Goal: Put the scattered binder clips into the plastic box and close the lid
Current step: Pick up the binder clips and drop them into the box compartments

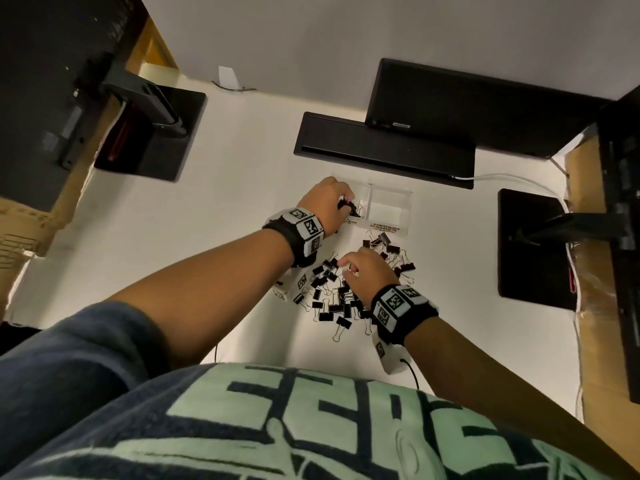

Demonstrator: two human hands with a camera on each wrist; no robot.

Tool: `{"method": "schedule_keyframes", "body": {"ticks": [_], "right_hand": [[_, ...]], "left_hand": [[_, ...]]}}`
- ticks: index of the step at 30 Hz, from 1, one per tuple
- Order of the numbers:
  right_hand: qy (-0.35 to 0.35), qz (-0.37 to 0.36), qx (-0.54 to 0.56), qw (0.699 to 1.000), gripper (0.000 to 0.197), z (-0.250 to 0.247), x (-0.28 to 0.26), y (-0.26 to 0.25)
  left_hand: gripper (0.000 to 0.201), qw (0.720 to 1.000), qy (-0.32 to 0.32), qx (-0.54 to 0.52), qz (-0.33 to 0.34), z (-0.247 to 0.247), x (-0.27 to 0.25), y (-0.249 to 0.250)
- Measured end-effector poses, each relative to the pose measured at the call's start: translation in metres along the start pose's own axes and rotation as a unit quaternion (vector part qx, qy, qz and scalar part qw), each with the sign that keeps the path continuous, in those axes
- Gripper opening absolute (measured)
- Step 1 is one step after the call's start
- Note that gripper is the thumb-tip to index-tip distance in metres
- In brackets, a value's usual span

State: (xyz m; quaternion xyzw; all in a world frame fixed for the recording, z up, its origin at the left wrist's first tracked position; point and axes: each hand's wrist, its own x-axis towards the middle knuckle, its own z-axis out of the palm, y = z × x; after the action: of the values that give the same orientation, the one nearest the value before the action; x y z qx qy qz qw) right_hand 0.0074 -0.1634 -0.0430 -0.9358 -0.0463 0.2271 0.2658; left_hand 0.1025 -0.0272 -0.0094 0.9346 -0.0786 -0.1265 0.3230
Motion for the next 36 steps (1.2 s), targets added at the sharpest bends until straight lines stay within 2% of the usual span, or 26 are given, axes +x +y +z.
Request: {"method": "schedule_keyframes", "body": {"ticks": [4, 7, 10, 13, 17, 22, 25, 27, 31, 36], "right_hand": [[0.038, 0.028, 0.004, 0.999, 0.016, -0.011, 0.008, 0.005], [0.05, 0.013, 0.006, 0.999, 0.015, -0.015, 0.013, 0.001], [0.031, -0.013, -0.005, 0.999, 0.023, -0.008, 0.016, -0.01], [0.002, -0.029, -0.044, 0.999, 0.031, 0.002, 0.02, -0.017], [0.003, -0.011, -0.042, 0.999, 0.024, 0.004, 0.023, -0.017], [0.018, -0.012, -0.015, 1.0, 0.009, -0.006, 0.021, -0.01], [0.046, -0.008, -0.003, 0.999, 0.011, -0.013, 0.022, -0.008], [0.063, -0.035, -0.007, 0.997, 0.009, -0.016, 0.025, -0.011], [0.047, -0.089, -0.02, 0.995, 0.012, -0.01, 0.036, -0.021], [0.042, -0.064, -0.049, 0.996, 0.012, 0.0, 0.044, -0.027]], "left_hand": [[0.011, 1.0, 0.011, -0.015, -0.022, 0.0, -0.026, -0.014], [0.01, 0.999, -0.033, 0.019, -0.031, 0.007, -0.049, -0.025], [0.012, 0.994, -0.08, 0.059, -0.043, 0.019, -0.064, -0.032], [0.018, 0.99, -0.097, 0.071, -0.073, 0.028, -0.072, -0.037], [0.03, 0.989, -0.11, 0.079, -0.053, 0.037, -0.076, -0.039], [0.022, 0.99, -0.106, 0.082, -0.05, 0.042, -0.072, -0.035], [0.02, 0.989, -0.104, 0.096, -0.039, 0.042, -0.069, -0.033], [0.02, 0.988, -0.103, 0.113, -0.025, 0.043, -0.07, -0.032], [0.022, 0.989, -0.08, 0.124, -0.004, 0.044, -0.074, -0.033], [0.022, 0.991, -0.085, 0.106, -0.017, 0.039, -0.084, -0.04]]}}
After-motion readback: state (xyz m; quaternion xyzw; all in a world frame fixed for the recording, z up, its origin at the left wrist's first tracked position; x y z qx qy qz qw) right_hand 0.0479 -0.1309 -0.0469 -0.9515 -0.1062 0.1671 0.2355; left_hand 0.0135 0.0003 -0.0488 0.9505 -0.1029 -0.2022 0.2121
